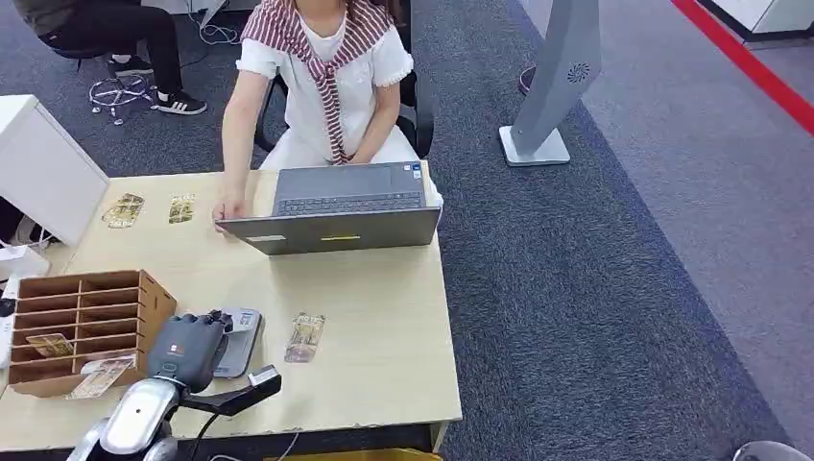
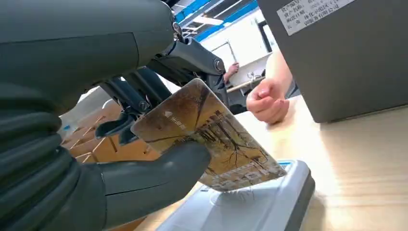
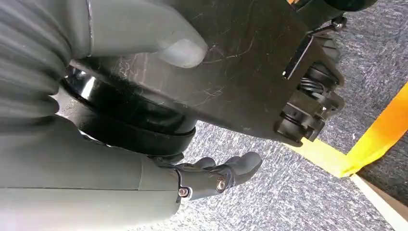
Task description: Pass the card to the sensor for recognition and then transmit it.
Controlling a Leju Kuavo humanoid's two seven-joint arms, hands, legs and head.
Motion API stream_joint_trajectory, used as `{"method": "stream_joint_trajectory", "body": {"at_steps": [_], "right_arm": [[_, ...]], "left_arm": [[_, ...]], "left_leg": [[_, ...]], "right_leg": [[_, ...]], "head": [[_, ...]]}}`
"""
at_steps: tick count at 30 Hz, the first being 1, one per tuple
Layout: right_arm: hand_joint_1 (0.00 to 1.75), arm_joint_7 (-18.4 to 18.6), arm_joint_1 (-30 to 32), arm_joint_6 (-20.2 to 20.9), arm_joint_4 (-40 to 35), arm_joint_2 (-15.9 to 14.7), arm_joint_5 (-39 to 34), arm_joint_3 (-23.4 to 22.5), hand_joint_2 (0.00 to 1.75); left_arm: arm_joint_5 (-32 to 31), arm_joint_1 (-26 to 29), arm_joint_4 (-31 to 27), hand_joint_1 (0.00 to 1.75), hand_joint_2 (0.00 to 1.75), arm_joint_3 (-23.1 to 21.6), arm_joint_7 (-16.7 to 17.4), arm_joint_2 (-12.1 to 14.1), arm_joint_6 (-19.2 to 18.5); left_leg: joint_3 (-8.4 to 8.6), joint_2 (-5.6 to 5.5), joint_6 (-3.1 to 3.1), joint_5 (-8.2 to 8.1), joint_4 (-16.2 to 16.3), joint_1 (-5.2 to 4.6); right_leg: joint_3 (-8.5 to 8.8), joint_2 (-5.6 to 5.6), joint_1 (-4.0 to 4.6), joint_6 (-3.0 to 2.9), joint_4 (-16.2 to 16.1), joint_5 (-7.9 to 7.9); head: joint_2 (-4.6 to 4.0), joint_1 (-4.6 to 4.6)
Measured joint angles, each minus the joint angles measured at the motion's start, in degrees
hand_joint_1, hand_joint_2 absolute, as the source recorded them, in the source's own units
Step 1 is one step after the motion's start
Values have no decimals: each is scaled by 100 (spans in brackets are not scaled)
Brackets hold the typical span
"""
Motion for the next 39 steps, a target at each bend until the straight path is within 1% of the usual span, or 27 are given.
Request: {"method": "stream_joint_trajectory", "body": {"at_steps": [3,6,9,11,14,17,21,28,29,30,32,33,34,39], "right_arm": [[0,-50,10,-7,0,0,-37,0,175],[0,-116,30,-24,9,0,-118,-4,175],[0,-173,34,-28,20,-2,-120,-4,175],[0,-181,34,-28,24,-2,-120,-4,175],[0,-186,29,-20,24,-2,-120,-6,175],[0,-186,24,-15,24,-2,-118,-4,175],[0,-170,9,4,24,-2,-98,-4,175],[0,-168,8,4,24,-2,-96,-4,175],[0,-162,3,17,24,-2,-96,-4,175],[0,-162,1,17,24,-2,-96,-4,175],[0,-155,-1,17,24,-2,-96,-4,175],[0,-146,0,17,24,-2,-96,-4,175],[0,-144,2,17,24,-2,-96,-4,175],[0,-135,3,15,24,-2,-105,-4,175]], "left_arm": [[-35,-72,-4,175,175,-2,121,-2,283],[-85,-253,-245,175,175,46,228,2,876],[-63,-581,-567,175,175,241,190,42,1290],[-20,-856,-700,175,175,409,96,92,1408],[57,-1413,-726,175,175,671,-106,186,1364],[87,-1894,-676,175,175,894,-225,240,1323],[2,-2428,-367,175,175,936,-262,280,1139],[-2,-2442,-355,175,175,938,-262,280,1135],[-33,-2644,-150,175,175,949,-258,286,1100],[-42,-2689,-82,175,175,949,-258,286,1100],[-46,-2995,500,175,175,968,-240,293,1146],[-57,-3007,673,140,175,983,-192,330,1139],[-57,-3007,833,0,175,1001,-155,367,1113],[-37,-3000,1038,0,175,1054,3,389,1139]], "left_leg": [[3,0,-4,5,1,0],[-3,-6,-1,8,2,1],[-4,-5,-6,11,3,2],[-4,-6,-7,12,3,3],[-7,-7,-12,16,4,5],[-5,-5,-14,17,4,5],[-6,-7,-12,20,4,5],[-6,-7,-12,20,4,5],[-6,-6,-12,20,4,5],[-6,-6,-12,20,4,5],[-5,-7,-10,22,4,5],[-6,-5,-10,21,4,5],[-6,4,-10,21,4,5],[-7,1,-10,21,4,5]], "right_leg": [[-3,2,2,-1,0,2],[-4,-4,2,0,0,3],[-3,-1,2,4,2,7],[-4,-1,2,6,1,10],[-4,-2,3,7,2,12],[-4,0,3,4,3,15],[-4,-1,3,4,3,16],[-4,0,3,4,3,16],[-4,1,3,4,3,17],[-4,1,3,4,3,17],[-4,0,3,4,3,18],[-5,2,3,4,3,17],[-8,10,3,4,3,18],[-9,7,3,4,3,18]], "head": [[0,0],[0,2],[0,2],[0,2],[0,2],[0,0],[0,2],[0,2],[2,0],[2,0],[0,0],[0,0],[0,0],[0,0]]}}
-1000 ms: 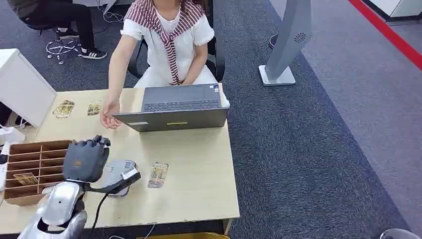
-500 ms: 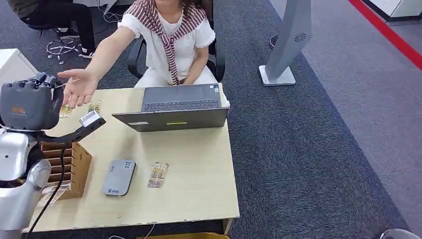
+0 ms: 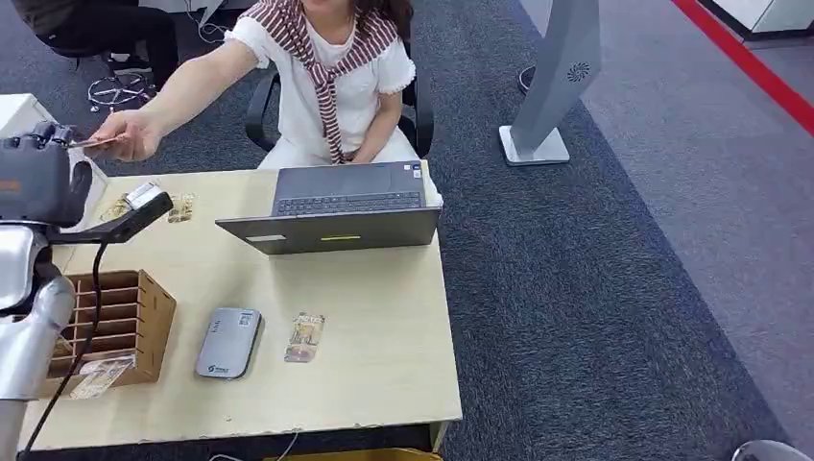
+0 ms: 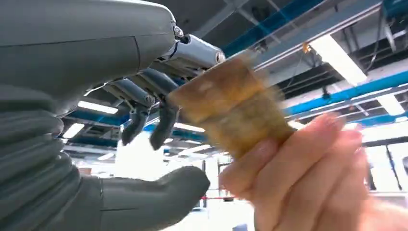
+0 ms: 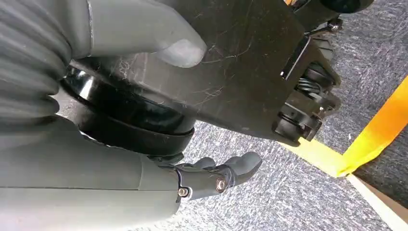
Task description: Pass the card to the sensor for recognition and then transmit it.
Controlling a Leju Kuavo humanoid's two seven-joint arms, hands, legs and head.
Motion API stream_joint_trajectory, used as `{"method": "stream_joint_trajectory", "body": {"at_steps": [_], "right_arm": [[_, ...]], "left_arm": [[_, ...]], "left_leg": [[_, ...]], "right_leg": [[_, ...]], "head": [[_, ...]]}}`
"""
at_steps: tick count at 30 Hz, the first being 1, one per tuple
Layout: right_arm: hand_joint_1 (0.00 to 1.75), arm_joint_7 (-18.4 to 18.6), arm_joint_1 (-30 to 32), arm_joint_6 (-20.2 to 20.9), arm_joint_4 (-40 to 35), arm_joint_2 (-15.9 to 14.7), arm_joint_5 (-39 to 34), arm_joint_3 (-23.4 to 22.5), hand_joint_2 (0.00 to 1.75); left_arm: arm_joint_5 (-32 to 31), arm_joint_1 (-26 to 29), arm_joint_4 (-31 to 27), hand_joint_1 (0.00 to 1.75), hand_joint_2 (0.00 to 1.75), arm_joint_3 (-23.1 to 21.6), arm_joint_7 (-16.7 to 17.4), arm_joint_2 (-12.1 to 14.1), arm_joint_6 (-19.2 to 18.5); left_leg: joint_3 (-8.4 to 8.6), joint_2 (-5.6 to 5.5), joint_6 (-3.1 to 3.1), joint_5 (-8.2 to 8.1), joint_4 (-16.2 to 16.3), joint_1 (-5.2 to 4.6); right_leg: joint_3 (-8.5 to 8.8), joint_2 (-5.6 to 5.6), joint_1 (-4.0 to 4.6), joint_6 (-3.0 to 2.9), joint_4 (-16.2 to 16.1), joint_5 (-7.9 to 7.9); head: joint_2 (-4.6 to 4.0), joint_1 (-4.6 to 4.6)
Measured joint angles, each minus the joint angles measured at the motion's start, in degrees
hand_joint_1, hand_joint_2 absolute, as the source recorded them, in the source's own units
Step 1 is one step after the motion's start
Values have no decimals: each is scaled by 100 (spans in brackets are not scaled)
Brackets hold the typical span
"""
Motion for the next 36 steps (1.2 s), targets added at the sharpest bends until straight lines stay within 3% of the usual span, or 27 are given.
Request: {"method": "stream_joint_trajectory", "body": {"at_steps": [8,22,25,32,36], "right_arm": [[0,-28,19,-15,0,0,-20,0,175],[0,-37,29,-35,0,0,-42,-2,175],[0,-48,41,-88,4,-2,-153,-11,175],[0,-35,106,-212,20,-2,-393,-160,175],[0,-55,113,-240,24,0,-417,-219,175]], "left_arm": [[35,262,-74,0,175,100,2,-11,275],[105,606,-409,0,175,186,-94,-17,407],[184,1130,-976,0,175,258,-188,-28,619],[-529,3849,-3188,0,175,350,-400,-116,1728],[-765,4941,-3817,0,175,361,-286,-157,2066]], "left_leg": [[0,2,0,0,0,-1],[0,3,0,0,0,0],[0,10,-1,-6,-2,-1],[12,53,20,-49,-5,-6],[9,45,34,-62,-5,-7]], "right_leg": [[0,1,-1,0,-1,0],[0,1,-1,0,0,0],[1,7,-3,1,0,-2],[-1,45,-6,12,-2,-33],[0,33,-6,22,-4,-44]], "head": [[0,2],[0,2],[0,0],[0,2],[0,4]]}}
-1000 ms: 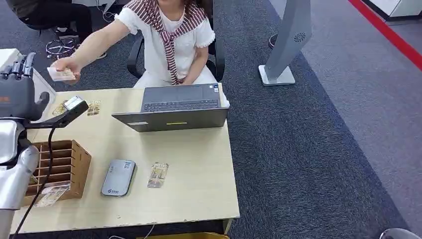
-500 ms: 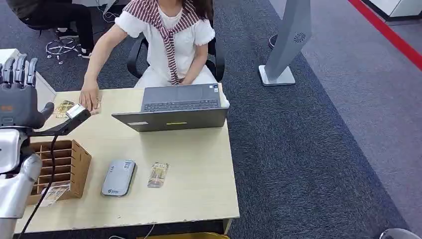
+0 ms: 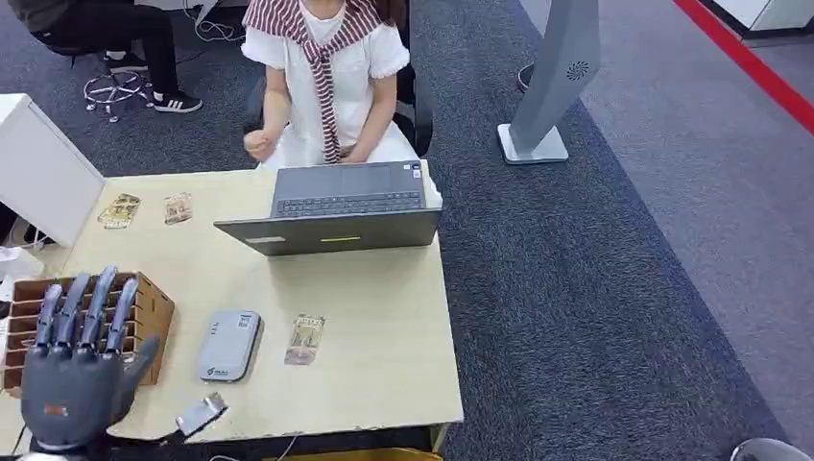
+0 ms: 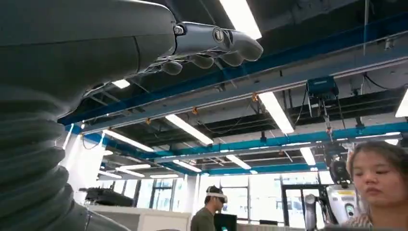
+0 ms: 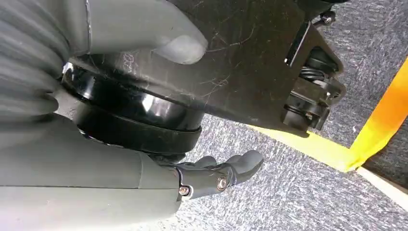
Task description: Pass the card to the sensor for recognition and then transmit it.
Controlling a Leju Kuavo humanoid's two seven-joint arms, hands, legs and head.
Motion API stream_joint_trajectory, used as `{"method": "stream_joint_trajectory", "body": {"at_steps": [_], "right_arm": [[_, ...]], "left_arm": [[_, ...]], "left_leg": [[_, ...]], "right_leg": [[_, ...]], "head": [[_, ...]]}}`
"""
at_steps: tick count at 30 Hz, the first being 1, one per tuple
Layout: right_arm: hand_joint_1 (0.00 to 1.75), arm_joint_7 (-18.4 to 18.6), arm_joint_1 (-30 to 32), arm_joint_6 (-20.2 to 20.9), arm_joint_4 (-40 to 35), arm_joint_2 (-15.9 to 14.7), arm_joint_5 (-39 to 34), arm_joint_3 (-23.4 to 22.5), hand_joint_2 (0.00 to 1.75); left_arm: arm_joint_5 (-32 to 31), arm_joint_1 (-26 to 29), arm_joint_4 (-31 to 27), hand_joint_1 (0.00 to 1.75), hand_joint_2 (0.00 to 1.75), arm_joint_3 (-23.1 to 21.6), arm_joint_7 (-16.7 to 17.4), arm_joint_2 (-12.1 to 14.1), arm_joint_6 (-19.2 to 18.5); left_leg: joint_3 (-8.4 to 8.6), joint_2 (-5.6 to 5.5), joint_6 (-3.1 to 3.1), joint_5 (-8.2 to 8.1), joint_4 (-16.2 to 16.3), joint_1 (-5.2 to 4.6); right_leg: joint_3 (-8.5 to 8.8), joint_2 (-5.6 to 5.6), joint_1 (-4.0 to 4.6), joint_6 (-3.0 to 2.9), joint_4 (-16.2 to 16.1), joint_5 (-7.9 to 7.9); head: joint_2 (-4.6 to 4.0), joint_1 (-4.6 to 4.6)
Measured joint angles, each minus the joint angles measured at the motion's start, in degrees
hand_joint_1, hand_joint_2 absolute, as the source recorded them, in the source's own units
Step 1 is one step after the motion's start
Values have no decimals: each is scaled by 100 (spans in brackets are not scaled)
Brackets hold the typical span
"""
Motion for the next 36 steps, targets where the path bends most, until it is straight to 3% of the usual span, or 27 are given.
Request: {"method": "stream_joint_trajectory", "body": {"at_steps": [7,14,19,24,31,36], "right_arm": [[0,-72,7,-33,0,0,-9,-57,175],[0,-74,8,-33,4,0,-7,-57,175],[0,-41,7,-31,7,-2,24,-57,175],[0,-9,6,7,7,-2,28,-55,175],[0,0,5,20,7,-4,31,-52,175],[0,2,4,37,7,-9,39,-35,175]], "left_arm": [[24,858,-332,0,175,0,188,-52,92],[254,1081,-270,0,175,4,334,-92,142],[558,1097,106,0,175,162,387,-140,89],[1065,1090,803,0,175,706,11,-219,-164],[1130,1088,1227,0,175,1060,-114,-317,-298],[1180,1043,1533,0,175,1443,-385,-466,-490]], "left_leg": [[-4,-12,0,1,0,0],[-3,-16,-2,5,0,1],[-3,-18,-2,5,0,2],[-3,-17,-3,6,0,2],[-3,-20,-3,6,0,2],[-3,-19,-3,6,1,2]], "right_leg": [[4,-18,0,0,-1,0],[5,-20,0,-1,0,2],[6,-21,0,-1,0,2],[5,-20,1,-1,1,2],[7,-22,0,-1,1,2],[7,-21,0,-1,0,2]], "head": [[0,-4],[0,-4],[2,-4],[0,-4],[0,-4],[0,-2]]}}
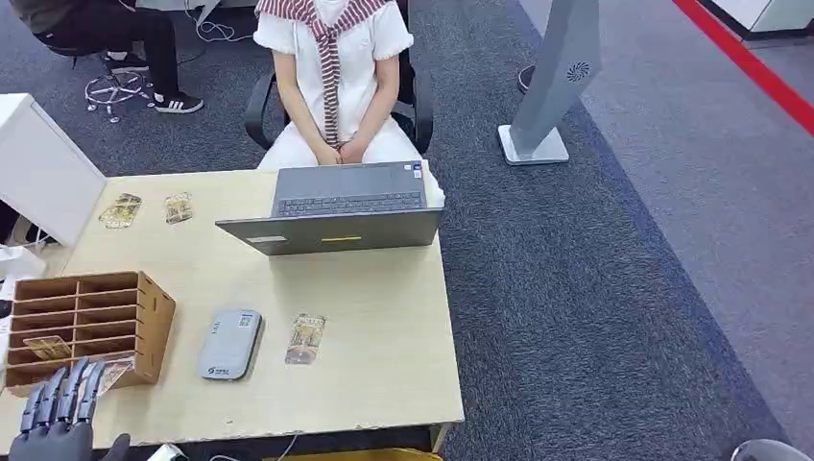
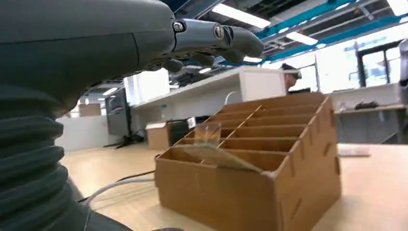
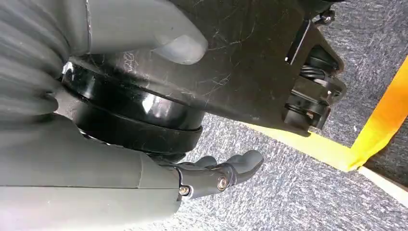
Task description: Pass the card to the sensor for recognition and then transmit it.
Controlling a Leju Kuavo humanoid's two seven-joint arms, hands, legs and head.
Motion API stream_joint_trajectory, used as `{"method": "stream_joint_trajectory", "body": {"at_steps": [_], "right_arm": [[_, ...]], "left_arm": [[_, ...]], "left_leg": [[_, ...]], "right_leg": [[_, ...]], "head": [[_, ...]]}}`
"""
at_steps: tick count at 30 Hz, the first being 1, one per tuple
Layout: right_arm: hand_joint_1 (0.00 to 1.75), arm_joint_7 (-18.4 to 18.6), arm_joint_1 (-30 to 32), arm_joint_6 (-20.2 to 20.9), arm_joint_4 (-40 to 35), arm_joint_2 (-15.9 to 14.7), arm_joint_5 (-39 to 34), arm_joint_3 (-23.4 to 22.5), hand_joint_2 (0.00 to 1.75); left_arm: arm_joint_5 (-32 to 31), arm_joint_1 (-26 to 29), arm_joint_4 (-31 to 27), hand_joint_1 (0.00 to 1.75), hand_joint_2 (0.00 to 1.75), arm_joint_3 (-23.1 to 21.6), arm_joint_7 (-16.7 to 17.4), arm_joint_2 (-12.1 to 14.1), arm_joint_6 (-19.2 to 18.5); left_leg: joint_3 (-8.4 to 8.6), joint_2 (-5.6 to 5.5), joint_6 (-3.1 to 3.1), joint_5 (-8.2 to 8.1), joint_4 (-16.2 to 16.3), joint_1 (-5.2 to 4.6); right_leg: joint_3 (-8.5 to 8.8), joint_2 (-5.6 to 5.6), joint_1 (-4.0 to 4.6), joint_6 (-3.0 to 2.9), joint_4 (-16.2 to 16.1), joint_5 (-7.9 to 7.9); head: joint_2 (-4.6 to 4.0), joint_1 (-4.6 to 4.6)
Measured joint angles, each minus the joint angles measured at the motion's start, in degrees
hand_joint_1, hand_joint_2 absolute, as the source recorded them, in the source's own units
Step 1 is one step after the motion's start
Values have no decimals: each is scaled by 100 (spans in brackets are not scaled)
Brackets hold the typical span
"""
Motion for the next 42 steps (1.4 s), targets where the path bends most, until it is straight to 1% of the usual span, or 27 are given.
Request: {"method": "stream_joint_trajectory", "body": {"at_steps": [6,10,14,19,25,31,42], "right_arm": [[0,17,-3,-2,-2,0,70,20,175],[0,20,-6,-9,-2,-2,79,35,175],[0,26,-13,2,-2,-2,87,90,175],[0,26,-22,7,-2,0,153,140,175],[0,26,-23,7,-2,0,170,153,175],[0,26,-24,17,-2,-2,173,153,175],[0,24,-33,50,-2,0,186,210,175]], "left_arm": [[-9,-82,341,0,175,492,-188,-179,-107],[26,-144,524,0,175,712,-341,-304,-127],[44,-258,607,0,175,859,-384,-413,-273],[0,-430,677,0,175,944,-360,-516,-395],[-9,-527,756,0,175,1001,-358,-588,-409],[-9,-593,767,0,175,1012,-358,-616,-415],[-76,-884,802,0,175,1007,-301,-634,-500]], "left_leg": [[1,-1,0,0,0,0],[1,-6,-1,1,0,1],[1,-7,0,1,0,0],[1,-7,0,1,1,0],[2,-7,0,1,1,0],[2,-7,0,1,1,0],[3,-7,-1,2,2,1]], "right_leg": [[0,-1,0,0,0,0],[1,-6,0,0,0,0],[2,-6,0,0,0,0],[4,-6,0,1,0,1],[3,-5,0,1,0,1],[3,-5,0,1,0,1],[4,-5,0,0,0,2]], "head": [[0,-2],[0,-2],[0,0],[0,0],[0,0],[0,0],[0,-2]]}}
